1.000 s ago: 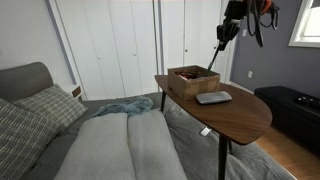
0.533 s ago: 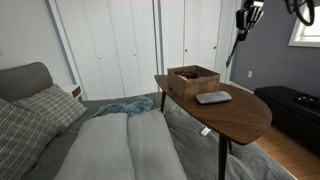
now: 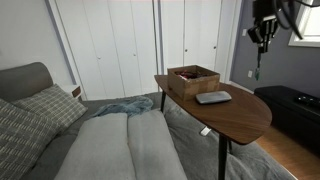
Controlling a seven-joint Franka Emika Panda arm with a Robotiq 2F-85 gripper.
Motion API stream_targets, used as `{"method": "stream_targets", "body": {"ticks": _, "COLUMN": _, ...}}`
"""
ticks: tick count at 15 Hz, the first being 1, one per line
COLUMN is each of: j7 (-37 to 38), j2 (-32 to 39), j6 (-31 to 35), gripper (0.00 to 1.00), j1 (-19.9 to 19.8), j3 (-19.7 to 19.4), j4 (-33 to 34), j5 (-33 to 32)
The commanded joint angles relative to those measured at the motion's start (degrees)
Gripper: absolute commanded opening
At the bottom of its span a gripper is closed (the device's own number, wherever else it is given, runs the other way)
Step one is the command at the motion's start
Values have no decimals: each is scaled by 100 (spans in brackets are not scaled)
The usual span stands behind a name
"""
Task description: Remove the pen from the box and put it on the table next to the box
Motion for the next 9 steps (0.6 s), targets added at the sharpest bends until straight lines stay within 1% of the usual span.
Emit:
{"method": "stream_targets", "body": {"ticks": 1, "j7": 1042, "j2": 1174, "j6": -92, "gripper": 3, "j1": -105, "j3": 273, "j4": 534, "j5": -374}}
{"method": "stream_targets", "body": {"ticks": 4, "j7": 2051, "j2": 1866, "j6": -67, "gripper": 3, "j1": -14, "j3": 468, "j4": 932, "j5": -856}}
{"method": "stream_targets", "body": {"ticks": 5, "j7": 1503, "j2": 1390, "j6": 64, "gripper": 3, "j1": 42, "j3": 250, "j4": 454, "j5": -589}}
{"method": "stream_targets", "body": {"ticks": 6, "j7": 1599, "j2": 1576, "j6": 64, "gripper": 12, "j1": 70, "j3": 272, "j4": 540, "j5": -617}}
{"method": "stream_targets", "body": {"ticks": 7, "j7": 1598, "j2": 1641, "j6": 64, "gripper": 3, "j1": 81, "j3": 267, "j4": 546, "j5": -616}}
{"method": "stream_targets", "body": {"ticks": 9, "j7": 1823, "j2": 1586, "j6": -168, "gripper": 3, "j1": 82, "j3": 381, "j4": 614, "j5": -1128}}
